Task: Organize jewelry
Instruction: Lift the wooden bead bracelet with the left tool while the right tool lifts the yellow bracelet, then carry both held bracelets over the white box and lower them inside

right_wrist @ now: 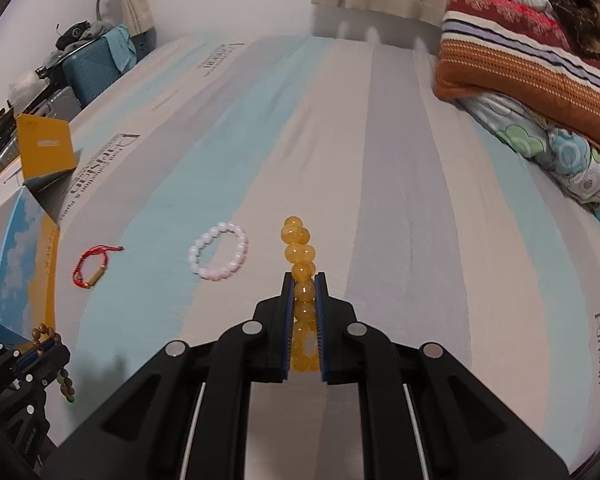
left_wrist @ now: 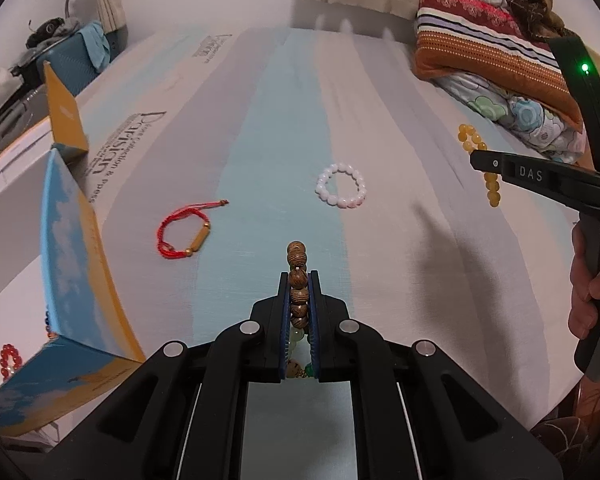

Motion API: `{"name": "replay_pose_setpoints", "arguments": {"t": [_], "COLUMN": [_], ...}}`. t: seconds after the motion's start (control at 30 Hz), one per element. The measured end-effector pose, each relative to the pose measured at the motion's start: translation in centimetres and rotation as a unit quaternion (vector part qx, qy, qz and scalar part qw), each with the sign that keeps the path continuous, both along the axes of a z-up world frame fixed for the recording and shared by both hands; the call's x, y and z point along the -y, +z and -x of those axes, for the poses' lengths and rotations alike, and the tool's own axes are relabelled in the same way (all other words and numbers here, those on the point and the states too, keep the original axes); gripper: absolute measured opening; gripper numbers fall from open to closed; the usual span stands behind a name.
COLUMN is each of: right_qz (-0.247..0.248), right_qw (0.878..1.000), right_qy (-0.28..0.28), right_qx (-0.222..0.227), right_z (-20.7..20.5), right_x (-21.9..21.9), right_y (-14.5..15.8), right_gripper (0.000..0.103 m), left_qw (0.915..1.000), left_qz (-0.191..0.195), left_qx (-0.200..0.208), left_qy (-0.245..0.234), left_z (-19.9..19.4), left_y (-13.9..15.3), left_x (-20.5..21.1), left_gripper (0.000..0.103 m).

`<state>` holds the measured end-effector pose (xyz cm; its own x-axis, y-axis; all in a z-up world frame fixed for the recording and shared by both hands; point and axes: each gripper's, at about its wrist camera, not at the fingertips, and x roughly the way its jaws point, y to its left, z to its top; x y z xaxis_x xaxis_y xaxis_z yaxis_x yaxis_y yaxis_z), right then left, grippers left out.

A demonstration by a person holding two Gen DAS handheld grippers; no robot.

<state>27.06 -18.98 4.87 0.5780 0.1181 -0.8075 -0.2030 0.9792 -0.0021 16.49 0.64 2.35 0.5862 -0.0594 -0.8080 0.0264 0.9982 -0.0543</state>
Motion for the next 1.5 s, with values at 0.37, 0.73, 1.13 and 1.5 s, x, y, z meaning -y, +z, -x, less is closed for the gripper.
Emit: {"name": "replay_pose_setpoints", "arguments": {"t": [0.37,0.73,1.13,1.5], "right_qz": [0.005,0.005,0.0,-0.006], "right_qw": [0.999,0.998,0.994,0.988], "right_qy": [0.028,0.056,0.096,0.145], "right_qx": [0.017,0.026,0.044,0.051], "right_z": [1.3,3.0,5.4,7.8], "right_x": [-4.1,-8.9,-16.0,-23.5], "right_y": [2.7,4.4,6.8,7.8], "right_gripper": [0.009,0.009,0.009,0.009], "left_qw": [0.9998,0.9985,0.995,0.9895], "left_qz": [0.006,0.003,0.001,-0.006], "left_qx": [0.018,0.037,0.047,0.06], "left_qy": [0.012,0.039,0.088,0.132], "left_z": [1.3,3.3,6.7,9.3], "left_y": [2.6,5.4,7.1,8.8], "left_x": [-2.7,-7.2,-13.6,-19.5], "left_gripper": [0.007,0.007,0.007,0.007]}}
